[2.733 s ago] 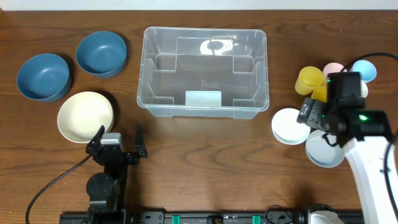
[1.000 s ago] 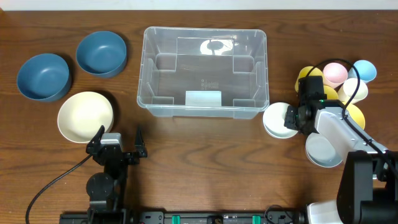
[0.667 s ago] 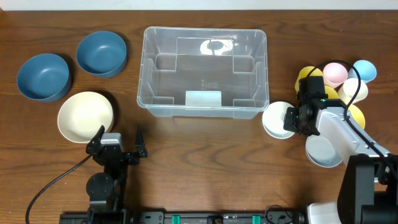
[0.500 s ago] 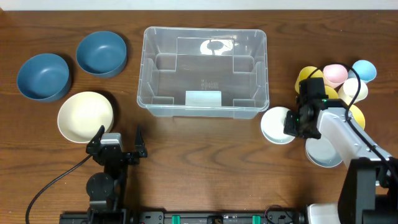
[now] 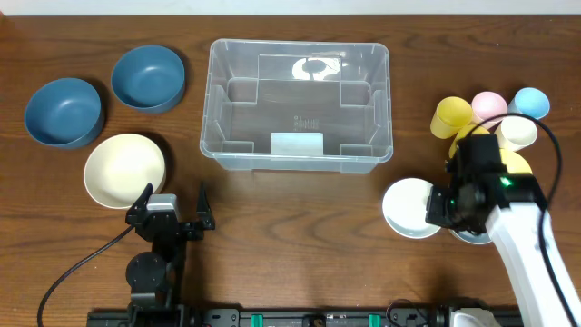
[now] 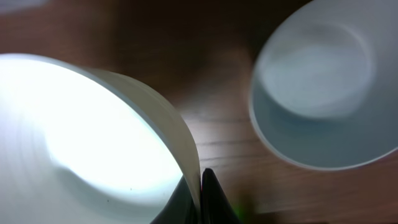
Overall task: Pack container
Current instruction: 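Lift the white bowl and carry it into the clear container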
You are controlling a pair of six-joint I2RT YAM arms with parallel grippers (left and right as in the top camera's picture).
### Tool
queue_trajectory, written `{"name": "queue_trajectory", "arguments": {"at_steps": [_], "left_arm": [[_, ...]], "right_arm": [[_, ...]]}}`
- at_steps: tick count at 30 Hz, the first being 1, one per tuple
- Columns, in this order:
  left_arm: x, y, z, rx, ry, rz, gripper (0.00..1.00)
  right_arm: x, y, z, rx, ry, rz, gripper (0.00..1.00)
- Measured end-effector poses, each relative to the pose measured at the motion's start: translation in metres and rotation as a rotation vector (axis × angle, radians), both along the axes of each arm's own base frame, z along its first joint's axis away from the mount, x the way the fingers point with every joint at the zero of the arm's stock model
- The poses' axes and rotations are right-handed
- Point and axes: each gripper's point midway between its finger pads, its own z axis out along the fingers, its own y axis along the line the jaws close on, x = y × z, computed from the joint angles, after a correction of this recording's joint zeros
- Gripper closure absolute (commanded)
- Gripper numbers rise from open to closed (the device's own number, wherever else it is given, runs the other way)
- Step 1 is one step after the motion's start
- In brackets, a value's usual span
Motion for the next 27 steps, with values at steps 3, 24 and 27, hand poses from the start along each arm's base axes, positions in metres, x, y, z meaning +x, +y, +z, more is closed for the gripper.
{"name": "queue_trajectory", "arguments": {"at_steps": [3,24,27], "left_arm": [[0.0,0.0,0.0,0.0,0.0,0.0,0.02],[0.0,0.0,0.0,0.0,0.0,0.0,0.02],[0.0,0.0,0.0,0.0,0.0,0.0,0.02]], "right_arm": [[-0.003,0.011,0.016,0.062,-0.07,0.019,0.99],[0.153,0.085,0.16,0.112,-0.404,0.238,0.99],[0.191,0.103,0.145,0.091,-0.375,0.277,0.99]]}}
